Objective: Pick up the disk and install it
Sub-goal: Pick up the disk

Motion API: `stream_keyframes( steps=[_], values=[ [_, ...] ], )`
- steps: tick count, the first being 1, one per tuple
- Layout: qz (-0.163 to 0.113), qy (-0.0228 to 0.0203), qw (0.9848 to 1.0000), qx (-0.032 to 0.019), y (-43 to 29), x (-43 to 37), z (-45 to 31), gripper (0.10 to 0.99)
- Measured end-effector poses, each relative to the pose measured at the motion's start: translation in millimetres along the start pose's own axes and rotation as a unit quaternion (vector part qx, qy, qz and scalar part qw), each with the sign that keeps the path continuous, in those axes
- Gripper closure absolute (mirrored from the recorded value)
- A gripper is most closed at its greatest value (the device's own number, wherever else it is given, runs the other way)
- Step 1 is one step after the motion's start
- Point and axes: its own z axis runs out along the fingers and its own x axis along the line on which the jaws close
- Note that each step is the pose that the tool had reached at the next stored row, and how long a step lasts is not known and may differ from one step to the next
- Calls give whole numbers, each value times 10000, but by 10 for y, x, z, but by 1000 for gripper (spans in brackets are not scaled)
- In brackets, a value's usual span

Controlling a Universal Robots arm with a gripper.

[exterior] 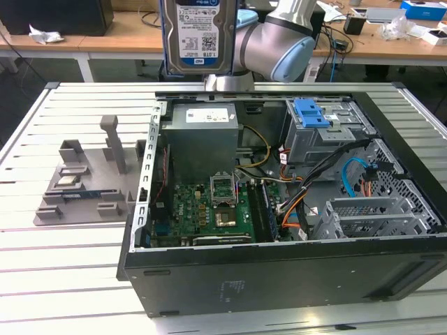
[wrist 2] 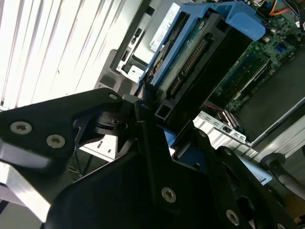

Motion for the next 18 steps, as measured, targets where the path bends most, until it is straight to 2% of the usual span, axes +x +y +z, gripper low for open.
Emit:
stream_keyframes(
  steps=[15,18],
  values=[
    [0,0,10000,0,8,406,1,722],
    [0,0,10000,0,10,548,1,722]
  ],
)
